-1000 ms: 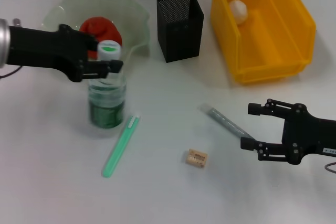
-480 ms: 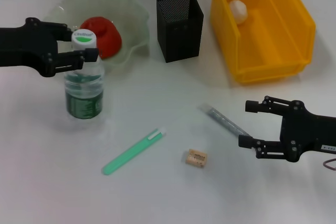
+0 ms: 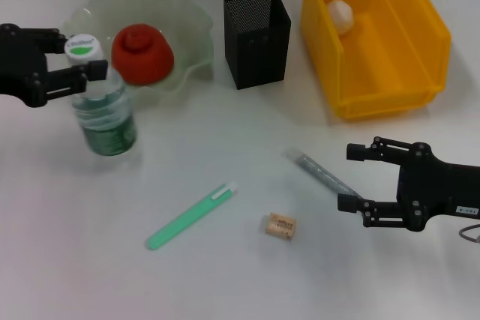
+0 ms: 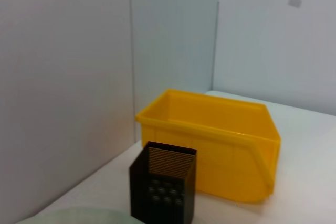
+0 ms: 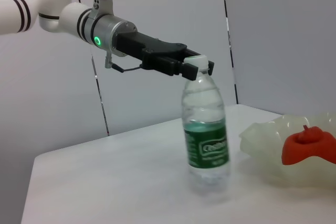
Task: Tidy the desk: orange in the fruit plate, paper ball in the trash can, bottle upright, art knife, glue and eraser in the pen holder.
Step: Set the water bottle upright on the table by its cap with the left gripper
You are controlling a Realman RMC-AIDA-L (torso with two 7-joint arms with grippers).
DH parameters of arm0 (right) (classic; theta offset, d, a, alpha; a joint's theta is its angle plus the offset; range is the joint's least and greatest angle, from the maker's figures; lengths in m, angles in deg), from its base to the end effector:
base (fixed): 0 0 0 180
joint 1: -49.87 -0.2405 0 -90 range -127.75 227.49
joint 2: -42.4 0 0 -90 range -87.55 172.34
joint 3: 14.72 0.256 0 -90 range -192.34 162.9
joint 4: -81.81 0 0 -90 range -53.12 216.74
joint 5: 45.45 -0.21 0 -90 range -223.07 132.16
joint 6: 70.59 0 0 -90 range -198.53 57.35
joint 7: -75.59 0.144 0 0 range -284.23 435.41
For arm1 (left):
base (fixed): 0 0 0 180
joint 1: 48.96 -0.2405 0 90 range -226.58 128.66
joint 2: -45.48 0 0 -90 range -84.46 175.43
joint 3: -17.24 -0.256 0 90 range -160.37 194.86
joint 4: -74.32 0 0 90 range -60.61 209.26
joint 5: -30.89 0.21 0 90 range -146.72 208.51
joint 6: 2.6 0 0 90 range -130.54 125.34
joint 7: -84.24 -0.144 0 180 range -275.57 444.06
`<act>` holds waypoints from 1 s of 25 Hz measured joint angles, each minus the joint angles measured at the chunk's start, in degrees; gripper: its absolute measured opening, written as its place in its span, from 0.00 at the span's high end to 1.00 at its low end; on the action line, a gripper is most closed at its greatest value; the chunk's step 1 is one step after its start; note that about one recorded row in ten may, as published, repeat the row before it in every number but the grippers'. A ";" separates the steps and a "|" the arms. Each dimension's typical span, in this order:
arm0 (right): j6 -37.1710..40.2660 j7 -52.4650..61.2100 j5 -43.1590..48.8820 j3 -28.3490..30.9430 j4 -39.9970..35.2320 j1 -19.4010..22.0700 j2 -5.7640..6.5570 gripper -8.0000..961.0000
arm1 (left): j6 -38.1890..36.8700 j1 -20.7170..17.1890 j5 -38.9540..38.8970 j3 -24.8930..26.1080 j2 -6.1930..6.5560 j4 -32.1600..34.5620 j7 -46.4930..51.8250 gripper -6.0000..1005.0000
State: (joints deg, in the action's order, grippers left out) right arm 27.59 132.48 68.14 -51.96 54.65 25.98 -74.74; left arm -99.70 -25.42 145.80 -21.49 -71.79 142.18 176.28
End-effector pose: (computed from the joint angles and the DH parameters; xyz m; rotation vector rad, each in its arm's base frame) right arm 0.2947 0.2679 -0.0101 -2.7656 0.3852 0.8461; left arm -0.2507 0.3255 0.1001 -2.6233 -0.4474 -0.4836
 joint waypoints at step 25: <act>0.47 0.42 0.24 -0.74 0.18 -1.74 -0.63 0.16 | 5.45 -1.63 0.11 5.60 -0.02 -3.69 -4.50 0.55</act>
State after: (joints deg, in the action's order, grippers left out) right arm 28.06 132.90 68.38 -52.70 54.84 24.24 -75.37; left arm -94.26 -27.05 145.90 -15.89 -71.81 138.49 171.78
